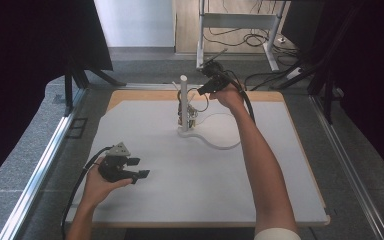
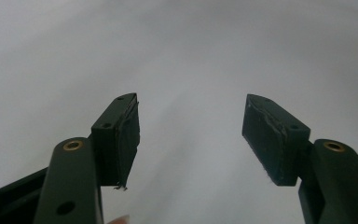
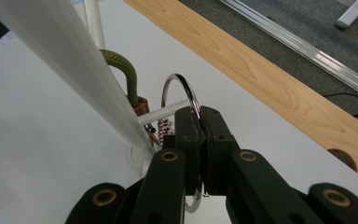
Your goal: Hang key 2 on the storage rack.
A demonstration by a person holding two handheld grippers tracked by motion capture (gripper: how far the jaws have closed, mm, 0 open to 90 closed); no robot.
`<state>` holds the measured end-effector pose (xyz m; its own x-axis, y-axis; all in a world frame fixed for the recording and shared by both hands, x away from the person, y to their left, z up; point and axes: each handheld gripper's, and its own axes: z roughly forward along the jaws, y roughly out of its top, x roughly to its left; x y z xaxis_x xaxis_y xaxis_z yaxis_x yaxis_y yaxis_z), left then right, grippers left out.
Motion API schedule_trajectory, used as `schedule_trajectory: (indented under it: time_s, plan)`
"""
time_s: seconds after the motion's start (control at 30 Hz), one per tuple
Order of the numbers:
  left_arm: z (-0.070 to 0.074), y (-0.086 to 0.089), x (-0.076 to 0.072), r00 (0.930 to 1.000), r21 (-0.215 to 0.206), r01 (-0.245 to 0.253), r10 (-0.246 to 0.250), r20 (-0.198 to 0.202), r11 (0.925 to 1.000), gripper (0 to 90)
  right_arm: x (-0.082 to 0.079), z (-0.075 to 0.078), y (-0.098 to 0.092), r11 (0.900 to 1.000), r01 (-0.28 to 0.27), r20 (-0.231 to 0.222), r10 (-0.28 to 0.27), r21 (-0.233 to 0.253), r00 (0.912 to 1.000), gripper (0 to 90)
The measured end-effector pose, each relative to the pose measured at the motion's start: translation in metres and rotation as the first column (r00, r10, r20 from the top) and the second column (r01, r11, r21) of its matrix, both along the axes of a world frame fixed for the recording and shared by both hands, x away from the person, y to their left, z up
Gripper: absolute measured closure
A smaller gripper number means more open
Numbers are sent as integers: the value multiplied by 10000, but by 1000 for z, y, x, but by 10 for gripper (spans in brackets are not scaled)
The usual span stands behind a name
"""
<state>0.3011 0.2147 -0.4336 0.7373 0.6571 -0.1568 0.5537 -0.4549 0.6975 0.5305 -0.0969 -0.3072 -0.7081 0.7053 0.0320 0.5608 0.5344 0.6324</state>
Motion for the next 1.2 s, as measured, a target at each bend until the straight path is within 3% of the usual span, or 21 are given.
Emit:
schedule_trajectory:
  time_s: [0.43,0.77,0.9,1.2]
  plan:
    - [-2,-1,1,10000,79,51,-51,-22,10000,372,-6,-18,1,9997,-109,-264,104,-207,9996,865]
    - [-3,-3,1,10000,154,75,-75,-63,9999,369,-12,-30,8,9976,-687,-631,682,-62,9957,852]
    - [-3,-3,1,9999,187,86,-84,-70,9998,369,-14,-35,8,9964,-840,-852,850,153,9927,827]
    - [-4,-4,1,9999,225,84,-82,-63,9997,368,-23,-33,-8,9950,-790,-727,834,605,9939,754]
